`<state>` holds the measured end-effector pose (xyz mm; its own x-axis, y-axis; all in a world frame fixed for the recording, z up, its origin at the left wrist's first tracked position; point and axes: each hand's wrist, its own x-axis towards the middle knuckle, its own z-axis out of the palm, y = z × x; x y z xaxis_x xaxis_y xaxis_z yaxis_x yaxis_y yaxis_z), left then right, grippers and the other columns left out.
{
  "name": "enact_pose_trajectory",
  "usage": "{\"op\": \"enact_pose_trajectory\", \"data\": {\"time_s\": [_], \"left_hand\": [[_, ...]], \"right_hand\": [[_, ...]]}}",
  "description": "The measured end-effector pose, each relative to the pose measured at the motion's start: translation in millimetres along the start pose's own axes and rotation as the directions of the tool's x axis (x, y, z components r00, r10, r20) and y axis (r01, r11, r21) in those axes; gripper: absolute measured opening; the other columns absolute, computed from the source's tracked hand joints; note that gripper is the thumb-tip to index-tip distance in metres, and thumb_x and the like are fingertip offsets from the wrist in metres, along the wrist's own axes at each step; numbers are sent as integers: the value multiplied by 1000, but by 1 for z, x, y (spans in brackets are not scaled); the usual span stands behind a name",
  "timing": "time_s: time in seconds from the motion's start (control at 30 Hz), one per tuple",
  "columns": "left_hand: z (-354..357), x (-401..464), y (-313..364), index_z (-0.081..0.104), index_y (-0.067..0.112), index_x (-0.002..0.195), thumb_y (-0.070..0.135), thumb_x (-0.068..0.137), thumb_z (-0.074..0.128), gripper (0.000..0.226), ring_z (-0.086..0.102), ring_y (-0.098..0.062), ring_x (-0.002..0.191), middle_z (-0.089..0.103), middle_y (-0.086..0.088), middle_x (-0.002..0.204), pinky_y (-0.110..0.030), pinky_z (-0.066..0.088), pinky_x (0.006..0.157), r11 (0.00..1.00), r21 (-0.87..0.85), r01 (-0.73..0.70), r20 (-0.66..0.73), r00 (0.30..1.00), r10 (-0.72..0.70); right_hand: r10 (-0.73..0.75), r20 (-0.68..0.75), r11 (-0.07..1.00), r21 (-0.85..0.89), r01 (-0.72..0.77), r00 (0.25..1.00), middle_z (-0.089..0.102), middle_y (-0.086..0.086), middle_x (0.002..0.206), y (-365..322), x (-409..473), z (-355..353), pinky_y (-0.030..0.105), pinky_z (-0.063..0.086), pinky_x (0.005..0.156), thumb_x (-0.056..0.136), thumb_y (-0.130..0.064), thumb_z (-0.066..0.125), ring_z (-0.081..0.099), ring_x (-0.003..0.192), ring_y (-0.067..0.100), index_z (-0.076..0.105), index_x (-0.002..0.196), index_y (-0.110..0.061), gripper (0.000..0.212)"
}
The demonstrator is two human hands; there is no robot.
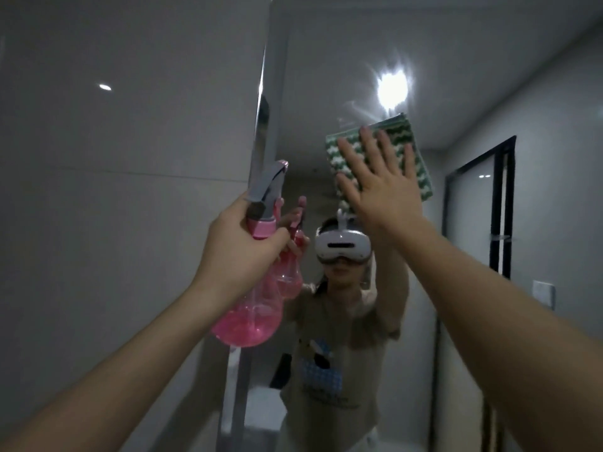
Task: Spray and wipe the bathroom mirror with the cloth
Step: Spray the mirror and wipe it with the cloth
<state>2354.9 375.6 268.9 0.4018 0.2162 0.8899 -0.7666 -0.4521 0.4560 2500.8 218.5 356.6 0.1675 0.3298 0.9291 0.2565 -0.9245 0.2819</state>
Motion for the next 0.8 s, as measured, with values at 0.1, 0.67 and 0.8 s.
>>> {"op": "enact_pose_trajectory", "data": {"time_s": [0.1,0.67,0.8], "left_hand": [[22,18,8,51,27,80,0,81,61,29,59,8,52,59,28,53,-6,43,47,1000,4,-24,54,998,24],[-12,59,-20,58,12,75,-9,79,57,22,59,-7,44,63,11,50,-15,46,42,992,-127,23,-43,999,-29],[-42,64,-33,62,5,84,0,76,63,10,58,-15,51,60,1,53,-34,56,57,999,-39,1,-98,995,-5]], "right_hand": [[36,4,999,-21,-36,999,-18,-7,157,36,3,-6,40,-19,111,98,-55,10,-16,144,13,-14,145,-44,53],[143,-94,987,90,-134,985,-16,1,158,-30,45,2,46,-17,113,100,-50,13,-16,145,21,-9,149,-37,55],[114,-96,991,80,-107,989,-15,1,158,-62,66,5,47,-16,113,100,-49,12,-15,145,22,-7,150,-36,55]]}}
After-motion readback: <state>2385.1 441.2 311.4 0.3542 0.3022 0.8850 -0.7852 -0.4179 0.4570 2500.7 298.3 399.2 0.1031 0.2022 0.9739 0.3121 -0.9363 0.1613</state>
